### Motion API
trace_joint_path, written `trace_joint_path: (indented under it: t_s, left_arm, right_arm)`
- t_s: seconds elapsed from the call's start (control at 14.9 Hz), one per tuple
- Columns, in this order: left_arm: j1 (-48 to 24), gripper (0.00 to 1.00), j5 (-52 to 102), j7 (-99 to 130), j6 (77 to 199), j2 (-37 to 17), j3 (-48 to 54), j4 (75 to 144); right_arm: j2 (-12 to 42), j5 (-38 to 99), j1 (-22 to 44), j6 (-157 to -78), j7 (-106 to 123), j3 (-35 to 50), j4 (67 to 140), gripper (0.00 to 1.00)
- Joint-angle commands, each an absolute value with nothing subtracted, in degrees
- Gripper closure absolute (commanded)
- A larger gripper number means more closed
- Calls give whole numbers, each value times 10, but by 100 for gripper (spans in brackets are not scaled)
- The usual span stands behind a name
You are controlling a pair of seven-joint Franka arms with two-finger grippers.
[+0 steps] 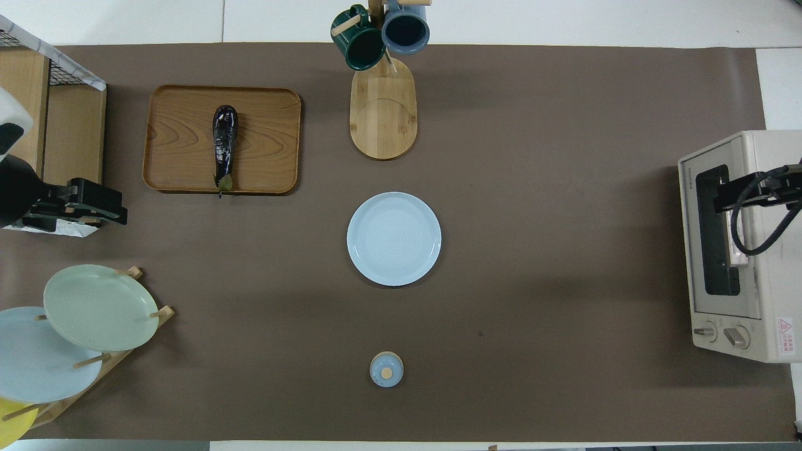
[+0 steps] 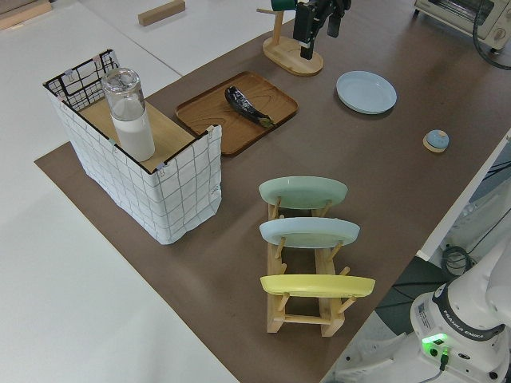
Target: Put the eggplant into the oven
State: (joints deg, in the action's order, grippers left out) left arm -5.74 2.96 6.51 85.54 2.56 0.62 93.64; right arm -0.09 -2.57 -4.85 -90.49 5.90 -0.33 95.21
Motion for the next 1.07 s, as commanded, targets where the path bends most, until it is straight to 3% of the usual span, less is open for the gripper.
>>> trace_joint_path:
  t_s: [0.0,0.54,0.6,0.67,0.74,0.8,1.0]
  left_arm:
    - [-66,0,25,68,852,32,1,938]
    - [-66,0,25,69,852,33,1,938]
    - [-67,0,25,66,854,34,2,940]
    - [-67,0,25,67,866,34,2,941]
    - [-67,0,25,70,876,35,2,946]
    - [-67,0,25,76,892,37,1,955]
    - [-66,0,25,76,947,20,2,962]
  right_arm:
    - [-4,-10,-56,-910,74,1,952,0]
    - [-12,-8,-53,-910,68,1,963,0]
    - [-18,-8,-50,-924,67,3,974,26]
    - [-21,-8,-51,-926,67,3,982,58]
    - [-26,-8,-56,-932,70,3,997,81]
    - [-34,-8,-60,-939,72,0,1011,98]
    - [-60,-25,-63,-975,54,-4,1073,100]
